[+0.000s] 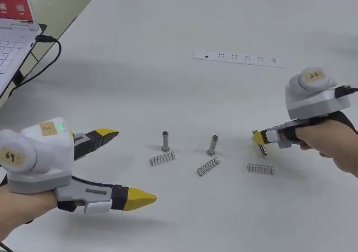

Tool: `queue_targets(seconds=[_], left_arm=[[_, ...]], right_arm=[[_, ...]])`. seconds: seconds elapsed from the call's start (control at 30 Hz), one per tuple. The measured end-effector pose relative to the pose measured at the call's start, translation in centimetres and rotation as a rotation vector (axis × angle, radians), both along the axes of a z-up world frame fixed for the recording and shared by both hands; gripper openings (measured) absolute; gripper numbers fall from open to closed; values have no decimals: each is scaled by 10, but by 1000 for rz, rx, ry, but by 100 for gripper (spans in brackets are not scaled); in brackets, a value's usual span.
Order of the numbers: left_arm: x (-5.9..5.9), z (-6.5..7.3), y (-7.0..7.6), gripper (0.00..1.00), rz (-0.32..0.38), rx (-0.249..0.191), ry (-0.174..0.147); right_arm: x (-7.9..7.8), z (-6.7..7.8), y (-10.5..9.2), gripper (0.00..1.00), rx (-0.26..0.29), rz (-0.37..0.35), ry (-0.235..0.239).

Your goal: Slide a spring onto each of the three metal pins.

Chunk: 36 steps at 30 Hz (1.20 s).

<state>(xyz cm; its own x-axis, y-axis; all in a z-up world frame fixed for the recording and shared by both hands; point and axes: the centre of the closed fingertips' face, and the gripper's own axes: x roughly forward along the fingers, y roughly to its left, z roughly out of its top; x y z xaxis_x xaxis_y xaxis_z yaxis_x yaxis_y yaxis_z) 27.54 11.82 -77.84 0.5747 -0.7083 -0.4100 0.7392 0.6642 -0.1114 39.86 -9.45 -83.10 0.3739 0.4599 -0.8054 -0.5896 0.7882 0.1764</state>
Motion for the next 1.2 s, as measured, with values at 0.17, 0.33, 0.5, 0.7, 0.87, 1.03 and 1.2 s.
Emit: queue_targets(seconds=[0.17, 0.33, 0.5, 0.7, 0.87, 1.03, 1.2], left_arm=[[0, 1, -1, 96, -1, -1, -2], [0, 0, -1, 96, -3, 1, 0], [-1, 0, -1, 96, -2, 2, 0], [0, 1, -1, 96, 2, -2, -8], [1, 1, 1, 96, 9, 0, -11], [0, 1, -2, 96, 4, -1, -11], [-1, 1, -3, 96, 3, -4, -14]], right_arm=[[-1, 4, 1, 5, 22, 4, -53], [2, 10, 1, 5, 43, 0, -105], [1, 15, 2, 5, 63, 8, -153], [-3, 15, 1, 5, 69, 18, -184], [-9, 15, -1, 5, 68, 27, -210], [-11, 16, -3, 6, 50, 48, -248], [-14, 17, -4, 6, 41, 59, -265]])
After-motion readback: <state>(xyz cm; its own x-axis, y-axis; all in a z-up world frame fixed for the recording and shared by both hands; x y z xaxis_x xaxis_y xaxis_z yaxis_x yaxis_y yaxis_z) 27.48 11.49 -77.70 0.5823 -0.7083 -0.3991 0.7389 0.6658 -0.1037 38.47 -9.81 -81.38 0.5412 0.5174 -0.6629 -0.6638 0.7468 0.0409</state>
